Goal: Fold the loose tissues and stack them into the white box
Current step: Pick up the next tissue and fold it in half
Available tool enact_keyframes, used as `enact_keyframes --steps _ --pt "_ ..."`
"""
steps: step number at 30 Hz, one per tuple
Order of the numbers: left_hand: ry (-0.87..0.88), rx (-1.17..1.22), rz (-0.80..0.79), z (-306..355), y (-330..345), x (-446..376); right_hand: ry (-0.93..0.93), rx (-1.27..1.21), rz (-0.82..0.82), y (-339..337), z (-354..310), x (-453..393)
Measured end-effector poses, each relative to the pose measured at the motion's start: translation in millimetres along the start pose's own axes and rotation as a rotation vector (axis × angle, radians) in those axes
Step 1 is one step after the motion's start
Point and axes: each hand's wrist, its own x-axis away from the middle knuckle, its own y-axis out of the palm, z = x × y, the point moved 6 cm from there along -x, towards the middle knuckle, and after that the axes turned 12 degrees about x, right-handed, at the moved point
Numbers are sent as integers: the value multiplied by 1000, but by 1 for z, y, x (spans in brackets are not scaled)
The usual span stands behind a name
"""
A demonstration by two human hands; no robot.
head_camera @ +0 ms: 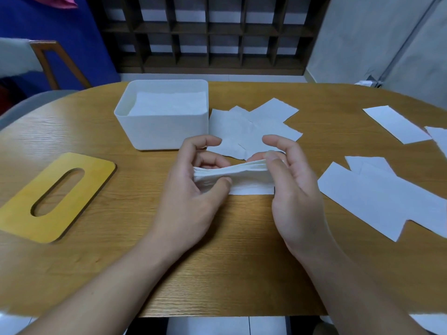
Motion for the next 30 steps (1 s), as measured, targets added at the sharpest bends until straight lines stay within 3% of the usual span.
enact_keyframes --steps 6,12,21,27,30 --pt "-15 29 36 -6 -7 -2 -26 28 -50 0 0 2" --pt "-38 73 21 -7 -10 -3 -72 101 -203 -2 8 3" --pt "-148 225 107 -5 -21 -4 26 86 -71 -10 11 -3" --pt "16 -358 40 17 -27 0 99 59 8 -15 8 -2" --pt "84 -423 96 32 -33 -4 79 45 25 -14 -1 -2"
